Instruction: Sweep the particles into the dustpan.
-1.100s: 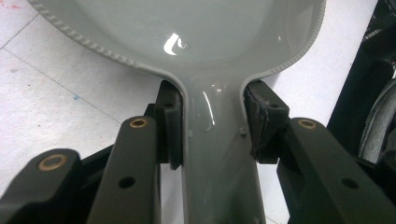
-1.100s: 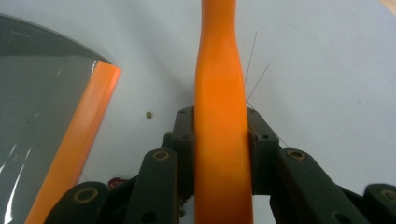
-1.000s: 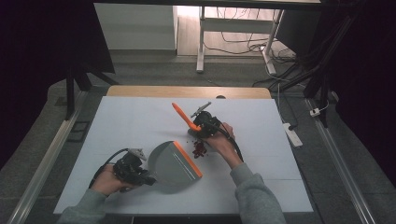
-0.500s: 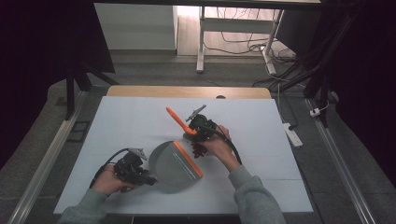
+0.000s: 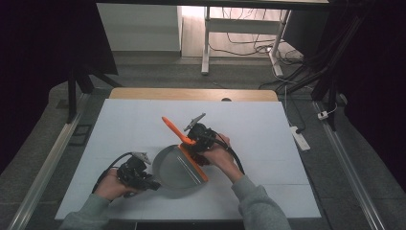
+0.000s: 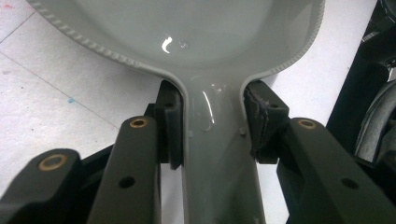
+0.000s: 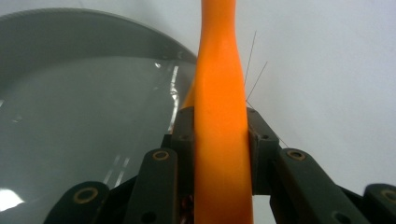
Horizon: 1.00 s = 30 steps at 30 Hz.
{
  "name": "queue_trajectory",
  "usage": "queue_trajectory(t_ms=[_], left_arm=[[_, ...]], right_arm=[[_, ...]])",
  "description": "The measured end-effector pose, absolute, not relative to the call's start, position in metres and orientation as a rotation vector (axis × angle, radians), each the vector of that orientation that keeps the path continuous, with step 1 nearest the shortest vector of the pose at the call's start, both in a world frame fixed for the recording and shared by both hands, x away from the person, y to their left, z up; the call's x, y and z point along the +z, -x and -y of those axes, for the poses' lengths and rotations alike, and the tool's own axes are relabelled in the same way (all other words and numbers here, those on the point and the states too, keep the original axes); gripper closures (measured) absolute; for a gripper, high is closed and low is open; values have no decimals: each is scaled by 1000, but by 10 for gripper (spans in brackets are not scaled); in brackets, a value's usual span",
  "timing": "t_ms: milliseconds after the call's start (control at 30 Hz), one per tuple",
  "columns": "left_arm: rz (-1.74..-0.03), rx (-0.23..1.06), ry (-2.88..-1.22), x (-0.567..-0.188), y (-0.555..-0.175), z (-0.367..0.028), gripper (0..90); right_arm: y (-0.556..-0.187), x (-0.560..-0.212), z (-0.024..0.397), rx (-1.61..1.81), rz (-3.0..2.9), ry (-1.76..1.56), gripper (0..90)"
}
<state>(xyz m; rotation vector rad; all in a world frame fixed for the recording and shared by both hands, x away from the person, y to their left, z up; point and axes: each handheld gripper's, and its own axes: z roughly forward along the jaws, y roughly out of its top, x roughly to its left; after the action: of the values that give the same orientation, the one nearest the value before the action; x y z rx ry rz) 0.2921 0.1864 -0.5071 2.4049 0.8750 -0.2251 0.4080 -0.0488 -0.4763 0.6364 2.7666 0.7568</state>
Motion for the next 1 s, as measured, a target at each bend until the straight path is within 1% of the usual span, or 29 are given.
queue_trajectory(t_ms=[333,633,800,1000], left_arm=[[-879,-220,-2407,-507,-292,-186,616],[-877,-220,-2408,-507,-292,-186,616],[-877,-219,-2408,-507,-292,-186,616],[-875,-221,-2410,-507,-292,-186,616]], right_arm=[[-390,-473,36,834,-2770,-594,706],[-383,-470,30,888,-2808,-534,706],[-384,-466,34,931,-2781,-546,706],[-389,-454,51,969,-2712,-608,706]])
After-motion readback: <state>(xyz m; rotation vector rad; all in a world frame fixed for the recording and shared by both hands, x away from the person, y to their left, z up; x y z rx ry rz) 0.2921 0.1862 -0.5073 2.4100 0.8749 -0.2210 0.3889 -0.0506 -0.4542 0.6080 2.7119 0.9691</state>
